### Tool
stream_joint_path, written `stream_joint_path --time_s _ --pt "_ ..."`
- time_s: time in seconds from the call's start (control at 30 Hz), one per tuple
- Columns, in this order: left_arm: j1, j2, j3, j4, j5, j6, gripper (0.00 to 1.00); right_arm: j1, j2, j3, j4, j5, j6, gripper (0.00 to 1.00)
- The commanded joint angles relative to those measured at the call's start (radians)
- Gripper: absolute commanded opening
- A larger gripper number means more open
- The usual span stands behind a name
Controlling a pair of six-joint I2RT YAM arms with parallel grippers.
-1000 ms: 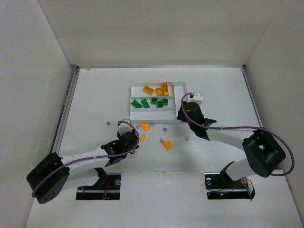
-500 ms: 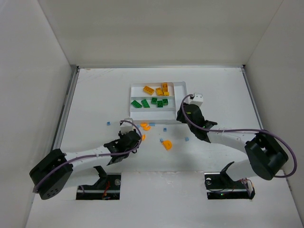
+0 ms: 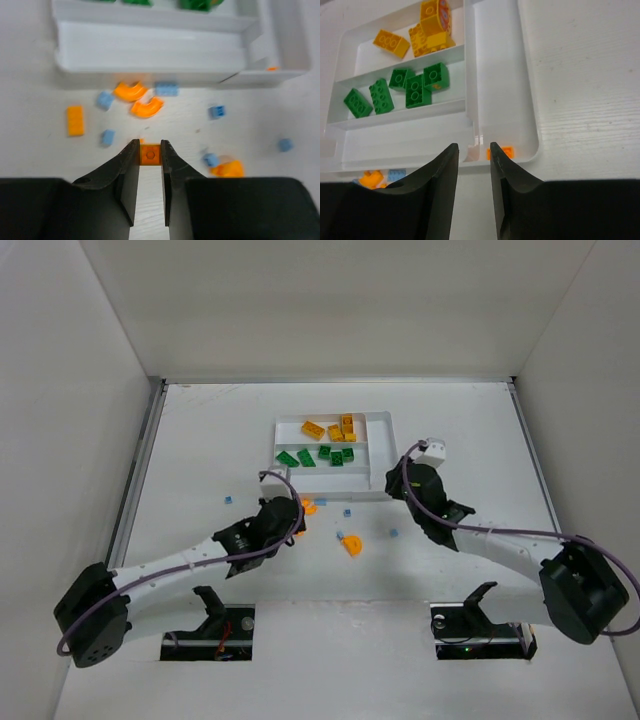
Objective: Sort the legos into containers by color
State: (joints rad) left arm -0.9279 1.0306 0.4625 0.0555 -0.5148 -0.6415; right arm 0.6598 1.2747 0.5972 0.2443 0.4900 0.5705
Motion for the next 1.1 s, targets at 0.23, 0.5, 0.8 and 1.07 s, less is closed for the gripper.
stream_joint_path --time_s 0.23,0.5,0.8,1.07 --pt "-0.010 0.405 0.436 0.328 0.226 0.072 0.15 -0.168 -0.199 -0.115 0.055 0.015 0.158 0.13" --pt "0.033 0.725 0.729 0.363 0.245 0.105 0.16 -0.217 -0.255 -0.154 0.069 -0.037 0.209 0.17" --pt "0.053 0.960 0.991 0.300 0.246 0.118 0.22 -0.217 -0.276 -0.160 0.069 -0.048 0.218 0.17" --pt "0.071 0.967 1.029 0.279 0.248 0.135 0.41 -0.213 -0.262 -0.154 0.069 -0.051 0.215 0.17"
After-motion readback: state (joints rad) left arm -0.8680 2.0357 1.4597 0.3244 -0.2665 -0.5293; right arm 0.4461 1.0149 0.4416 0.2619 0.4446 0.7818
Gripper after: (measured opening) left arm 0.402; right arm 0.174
